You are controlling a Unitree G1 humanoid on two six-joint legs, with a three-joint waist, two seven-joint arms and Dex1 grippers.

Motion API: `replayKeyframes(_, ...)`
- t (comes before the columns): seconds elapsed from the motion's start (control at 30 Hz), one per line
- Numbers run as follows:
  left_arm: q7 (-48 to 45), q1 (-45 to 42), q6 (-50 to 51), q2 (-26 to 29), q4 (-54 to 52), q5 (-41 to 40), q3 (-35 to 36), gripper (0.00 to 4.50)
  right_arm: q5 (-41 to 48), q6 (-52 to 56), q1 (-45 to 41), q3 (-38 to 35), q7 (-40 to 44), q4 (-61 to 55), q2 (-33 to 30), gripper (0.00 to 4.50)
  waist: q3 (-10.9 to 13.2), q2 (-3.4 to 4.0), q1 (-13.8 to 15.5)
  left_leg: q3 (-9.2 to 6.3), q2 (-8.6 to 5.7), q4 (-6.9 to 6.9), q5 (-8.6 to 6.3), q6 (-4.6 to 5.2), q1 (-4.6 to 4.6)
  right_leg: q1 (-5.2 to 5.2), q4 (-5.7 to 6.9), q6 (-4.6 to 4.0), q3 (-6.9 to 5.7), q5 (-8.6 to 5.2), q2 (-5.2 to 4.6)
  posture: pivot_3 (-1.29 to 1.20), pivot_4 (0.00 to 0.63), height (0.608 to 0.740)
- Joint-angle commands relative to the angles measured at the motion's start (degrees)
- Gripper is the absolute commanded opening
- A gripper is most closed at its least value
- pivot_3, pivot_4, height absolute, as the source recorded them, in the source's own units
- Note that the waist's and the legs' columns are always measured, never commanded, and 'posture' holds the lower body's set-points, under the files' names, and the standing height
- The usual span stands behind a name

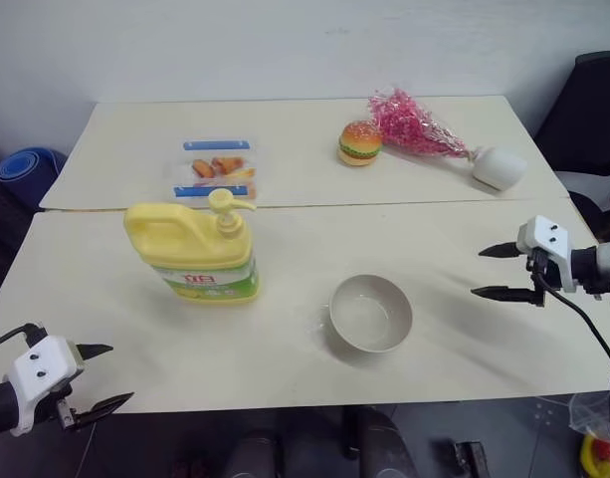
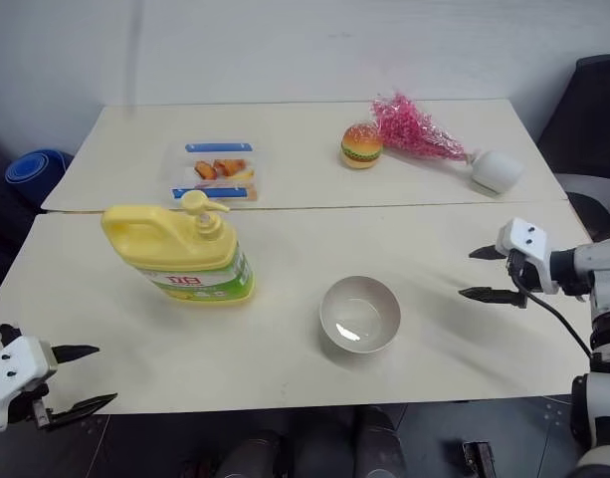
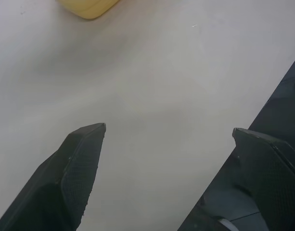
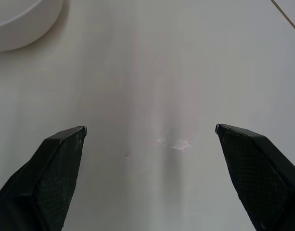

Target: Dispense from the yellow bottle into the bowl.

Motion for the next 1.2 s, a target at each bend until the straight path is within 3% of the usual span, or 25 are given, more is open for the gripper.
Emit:
replayKeyframes(0.03,-2.0,1.0,-0.6,0.3,-2.0,0.2,1.8,4.50,1.0,0.9,0.9,-1.3,0.2,-3.1,-2.4,4.47,0.0,0.00,0.0,0.01,0.03,0.00,0.00,-0.01,0.00,0.00,0.00,0.00,0.00,0.00,0.03,0.00,0.150,0.740)
replayKeyframes(0.57,2.7,-4.8,8.4,-1.0,-6.7,-2.2,1.8,4.50,1.2,6.5,1.3,-1.2,-1.8,-6.9,-2.0,4.47,0.0,0.00,0.1,0.11,0.10,0.10,-0.02,-0.04,0.06,-0.03,0.13,-0.02,0.11,0.01,0.12,0.00,0.150,0.740)
replayKeyframes(0.7,-1.7,-4.6,14.8,0.6,-11.6,-8.5,3.3,4.50,3.6,10.2,1.8,-2.7,0.3,-11.8,-3.3,4.47,0.0,0.00,0.0,0.14,0.10,0.18,-0.02,-0.04,0.09,-0.03,0.26,-0.02,0.19,0.01,0.10,0.00,0.150,0.740)
replayKeyframes(0.93,-6.1,-10.0,29.5,7.9,-22.5,-23.2,7.1,4.50,13.8,22.3,5.6,-5.0,4.5,-35.1,-5.5,4.47,0.0,0.00,0.2,0.11,0.15,0.30,-0.02,-0.16,0.15,-0.05,0.46,-0.07,0.23,-0.01,0.13,0.00,0.150,0.740)
replayKeyframes(1.1,-11.4,-13.6,31.6,14.8,-28.8,-26.1,5.3,4.50,20.5,26.3,14.2,-2.8,6.9,-55.9,-6.0,4.47,0.0,-0.02,0.2,0.15,0.20,0.27,-0.06,-0.27,0.28,-0.03,0.58,-0.17,0.31,-0.07,0.24,0.00,0.150,0.740)
replayKeyframes(1.2,-11.9,-18.5,30.9,17.3,-29.1,-26.7,1.3,4.50,20.2,22.3,17.8,0.2,7.0,-61.8,-5.2,4.47,0.0,-0.02,0.2,0.22,0.18,0.26,-0.06,-0.27,0.34,-0.04,0.60,-0.17,0.39,-0.07,0.26,0.00,0.150,0.740)
